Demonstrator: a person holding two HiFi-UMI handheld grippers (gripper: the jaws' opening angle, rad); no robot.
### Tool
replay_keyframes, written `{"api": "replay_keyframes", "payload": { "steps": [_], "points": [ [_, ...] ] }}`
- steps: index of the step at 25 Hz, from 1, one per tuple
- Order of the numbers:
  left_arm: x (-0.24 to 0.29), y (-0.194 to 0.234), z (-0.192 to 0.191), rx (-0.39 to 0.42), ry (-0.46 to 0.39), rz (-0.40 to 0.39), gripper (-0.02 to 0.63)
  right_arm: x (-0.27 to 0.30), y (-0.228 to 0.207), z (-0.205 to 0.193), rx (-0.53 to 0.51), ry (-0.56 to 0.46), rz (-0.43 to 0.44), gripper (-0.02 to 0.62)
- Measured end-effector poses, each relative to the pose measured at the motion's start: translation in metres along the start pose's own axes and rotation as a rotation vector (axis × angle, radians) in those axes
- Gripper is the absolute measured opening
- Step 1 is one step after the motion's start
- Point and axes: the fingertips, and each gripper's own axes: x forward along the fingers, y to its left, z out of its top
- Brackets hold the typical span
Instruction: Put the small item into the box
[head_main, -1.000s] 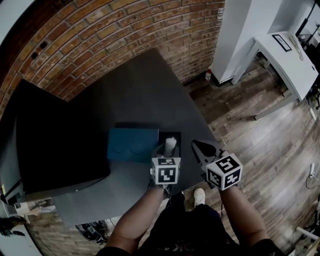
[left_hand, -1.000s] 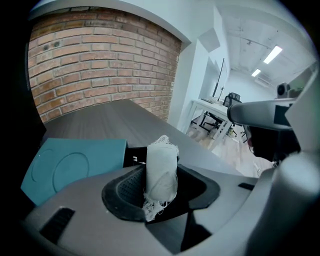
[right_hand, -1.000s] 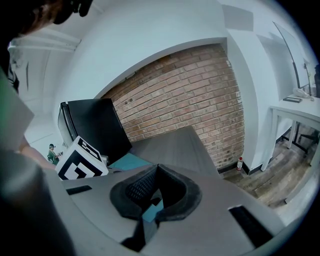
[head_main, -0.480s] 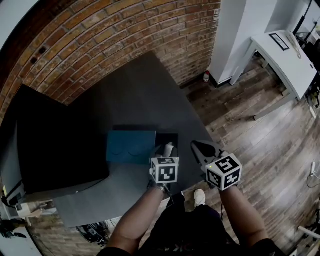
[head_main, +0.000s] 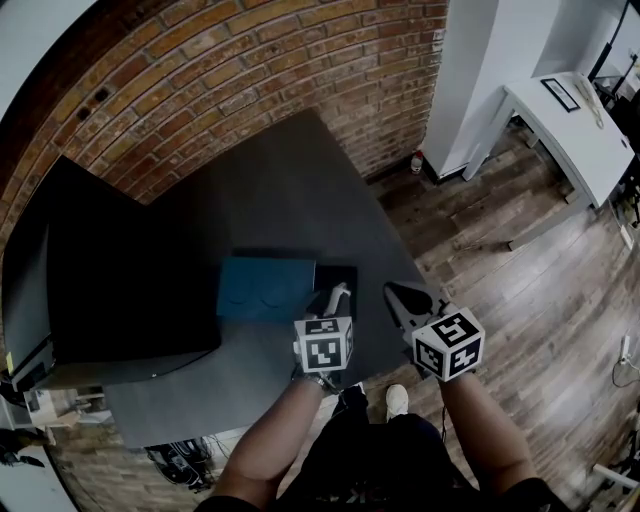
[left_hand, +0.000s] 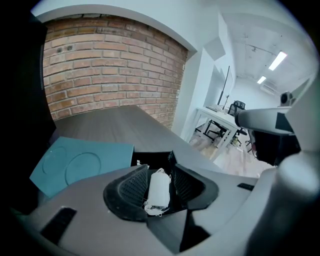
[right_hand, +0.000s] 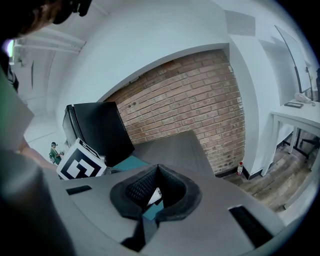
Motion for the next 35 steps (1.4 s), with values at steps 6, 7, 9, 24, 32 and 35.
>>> {"api": "replay_keyframes", "payload": {
  "steps": [6, 7, 9, 24, 32, 35],
  "points": [
    [-0.042, -0.003, 0.022, -0.011, -0.122, 0.031, 0.109, -0.015, 0.018, 0.011, -0.046, -0.021, 0.040, 0.018],
    [-0.049, -0.003, 0.024, -0.012, -0.139, 0.038, 0.092, -0.018, 0.021, 0.013, -0.053, -0.025, 0.046, 0.018],
    [-0.065, -0.004, 0.027, -0.017, -0.174, 0.053, 0.058, -0.024, 0.028, 0.016, -0.068, -0.032, 0.059, 0.018],
    [-0.186, -0.017, 0.011, -0.115, -0.396, 0.140, 0.034, -0.090, 0.073, 0.019, -0.160, -0.076, 0.151, 0.018],
    [-0.235, -0.057, 0.002, -0.077, -0.531, 0.114, 0.034, -0.123, 0.092, 0.023, -0.211, -0.108, 0.226, 0.018],
    [-0.248, -0.067, -0.004, -0.048, -0.542, 0.131, 0.034, -0.129, 0.102, 0.021, -0.227, -0.108, 0.260, 0.018]
  ]
}}
